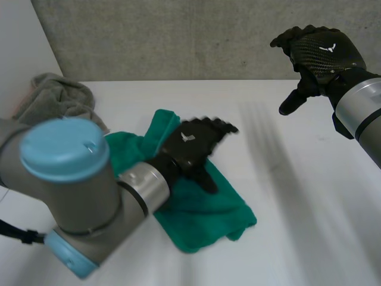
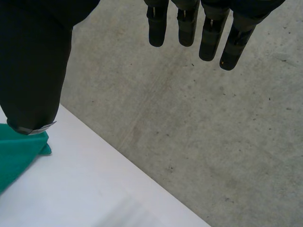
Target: Fold the laundry.
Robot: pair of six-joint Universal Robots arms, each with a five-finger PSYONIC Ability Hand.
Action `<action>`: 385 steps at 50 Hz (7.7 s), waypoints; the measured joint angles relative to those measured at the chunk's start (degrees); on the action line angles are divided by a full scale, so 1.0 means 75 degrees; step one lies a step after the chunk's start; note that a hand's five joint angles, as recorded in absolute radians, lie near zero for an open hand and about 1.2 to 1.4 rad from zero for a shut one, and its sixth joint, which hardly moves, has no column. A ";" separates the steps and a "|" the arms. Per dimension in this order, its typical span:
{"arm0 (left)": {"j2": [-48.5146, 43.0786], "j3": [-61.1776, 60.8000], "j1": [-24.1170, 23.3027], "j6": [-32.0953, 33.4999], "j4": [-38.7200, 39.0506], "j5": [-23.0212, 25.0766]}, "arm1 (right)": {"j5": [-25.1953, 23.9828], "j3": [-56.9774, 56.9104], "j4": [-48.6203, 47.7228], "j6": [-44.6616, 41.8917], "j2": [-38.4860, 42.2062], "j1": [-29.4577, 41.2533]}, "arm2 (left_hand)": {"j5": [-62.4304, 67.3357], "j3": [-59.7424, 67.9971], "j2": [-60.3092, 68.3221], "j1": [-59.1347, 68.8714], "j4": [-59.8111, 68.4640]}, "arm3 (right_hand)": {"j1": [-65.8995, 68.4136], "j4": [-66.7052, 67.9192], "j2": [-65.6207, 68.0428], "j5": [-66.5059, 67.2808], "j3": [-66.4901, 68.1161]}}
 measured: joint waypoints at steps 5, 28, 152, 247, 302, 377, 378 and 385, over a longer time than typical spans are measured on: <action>0.0349 0.0094 0.0938 0.0124 0.0025 -0.0152 | -0.0037 0.0007 0.0106 -0.0039 0.0027 0.0040 | -0.0062 -0.0074 -0.0061 0.0000 -0.0065 | 0.0000 0.0000 0.0000 0.0000 0.0000; -0.0421 -0.0196 0.3047 0.3948 0.0051 -0.0417 | -0.0492 0.0887 0.1584 -0.1726 0.1241 0.1941 | -0.0035 -0.0057 -0.0050 0.0033 -0.0049 | 0.0000 -0.0001 0.0000 0.0001 0.0000; 0.0494 -0.0622 0.1448 0.2850 -0.1118 -0.1560 | -0.1258 -0.1696 0.1890 0.3019 0.3366 -0.2398 | 0.6734 0.6975 0.7061 0.6677 0.7110 | 0.2787 0.3334 0.3248 0.3297 0.3364; -0.2071 0.1585 0.1602 0.0307 -0.1115 0.1009 | -0.0966 -0.2229 0.2699 -0.1775 -0.0905 0.0839 | 0.0557 0.0553 0.0543 0.0808 0.0558 | 0.6054 0.7316 0.7266 0.7084 0.7445; -0.0334 0.2535 0.2027 0.2597 0.2902 -0.1652 | 0.0497 -0.5073 -0.0153 -0.0423 0.2603 -0.0104 | 0.6682 0.6989 0.7052 0.6719 0.7110 | 0.6066 0.7318 0.7266 0.7085 0.7445; -0.2429 0.1542 0.2973 0.3000 -0.2613 -0.0101 | -0.0835 0.2206 -0.0906 -0.2416 0.1767 -0.0343 | 0.2900 0.2773 0.2857 0.3020 0.2847 | 0.6066 0.7318 0.7266 0.7085 0.7445; -0.2438 0.1534 0.2959 0.3004 -0.2616 -0.0072 | -0.0831 0.2201 -0.0903 -0.2415 0.1766 -0.0360 | 0.3278 0.3167 0.3197 0.3462 0.3234 | 0.6066 0.7320 0.7266 0.7085 0.7445; -0.2067 0.1491 0.2861 0.2953 -0.2561 -0.0051 | -0.0760 0.2008 -0.0818 -0.2413 0.1545 -0.0467 | 0.6831 0.6936 0.7002 0.6828 0.7077 | 0.6066 0.7320 0.7266 0.7085 0.7445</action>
